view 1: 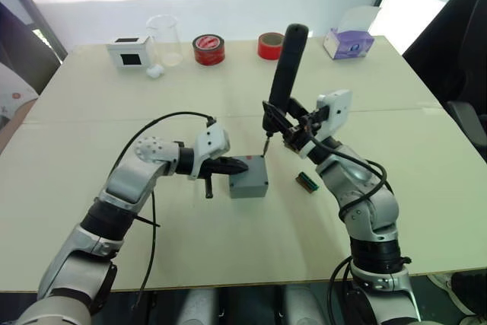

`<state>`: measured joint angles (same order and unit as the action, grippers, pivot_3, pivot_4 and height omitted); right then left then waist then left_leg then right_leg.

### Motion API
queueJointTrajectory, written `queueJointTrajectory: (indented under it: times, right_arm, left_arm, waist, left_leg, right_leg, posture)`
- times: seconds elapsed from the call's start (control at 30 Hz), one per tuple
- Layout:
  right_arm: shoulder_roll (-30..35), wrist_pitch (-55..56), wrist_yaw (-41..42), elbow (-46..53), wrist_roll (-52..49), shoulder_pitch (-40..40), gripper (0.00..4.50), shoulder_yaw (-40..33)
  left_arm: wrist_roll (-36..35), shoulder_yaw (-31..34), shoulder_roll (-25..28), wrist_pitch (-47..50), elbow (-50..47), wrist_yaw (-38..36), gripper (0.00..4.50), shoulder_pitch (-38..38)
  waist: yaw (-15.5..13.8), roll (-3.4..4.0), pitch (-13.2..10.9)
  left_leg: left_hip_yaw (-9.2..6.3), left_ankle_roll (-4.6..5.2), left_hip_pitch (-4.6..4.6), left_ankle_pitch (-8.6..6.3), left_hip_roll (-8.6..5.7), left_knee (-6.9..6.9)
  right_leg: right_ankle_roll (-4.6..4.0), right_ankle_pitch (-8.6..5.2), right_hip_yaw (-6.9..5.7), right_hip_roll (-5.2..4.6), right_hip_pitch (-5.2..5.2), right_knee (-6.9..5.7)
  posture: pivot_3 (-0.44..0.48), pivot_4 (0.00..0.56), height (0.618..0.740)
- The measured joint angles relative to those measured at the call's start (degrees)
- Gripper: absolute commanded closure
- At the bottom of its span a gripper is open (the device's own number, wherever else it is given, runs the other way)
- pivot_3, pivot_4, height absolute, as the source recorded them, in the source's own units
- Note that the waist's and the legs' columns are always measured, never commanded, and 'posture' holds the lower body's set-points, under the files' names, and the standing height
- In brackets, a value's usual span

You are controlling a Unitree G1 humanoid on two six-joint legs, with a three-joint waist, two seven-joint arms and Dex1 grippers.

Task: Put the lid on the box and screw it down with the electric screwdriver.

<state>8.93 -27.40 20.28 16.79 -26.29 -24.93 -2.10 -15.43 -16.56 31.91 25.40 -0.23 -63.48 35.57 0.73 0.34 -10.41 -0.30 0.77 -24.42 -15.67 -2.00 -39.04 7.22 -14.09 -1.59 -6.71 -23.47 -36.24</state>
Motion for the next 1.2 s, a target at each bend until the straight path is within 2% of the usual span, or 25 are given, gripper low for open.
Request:
queueJointTrajectory:
  times: [0.43,1.2]
  right_arm:
    - [0.95,-2.09,-0.76,3.78,-1.91,0.0,2.63,-0.02]
    - [0.14,0.78,-0.74,1.88,0.84,1.35,2.63,1.64]
  left_arm:
    - [0.52,-0.1,-0.58,-1.1,0.52,-0.19,4.5,0.0]
    - [1.14,-0.08,-0.86,-1.94,0.67,-0.03,4.5,-0.1]
  waist:
    - [-0.07,0.0,0.0]
    - [-0.05,0.0,0.0]
  left_leg:
    - [0.0,0.01,0.0,0.0,0.0,0.0]
    - [-0.01,0.01,0.01,0.0,0.0,0.0]
  right_leg:
    - [0.0,0.0,0.0,0.0,0.01,0.0]
    - [0.0,0.0,0.0,0.0,0.01,0.0]
  posture:
    - [0.0,0.15,0.74]
    - [0.0,0.15,0.74]
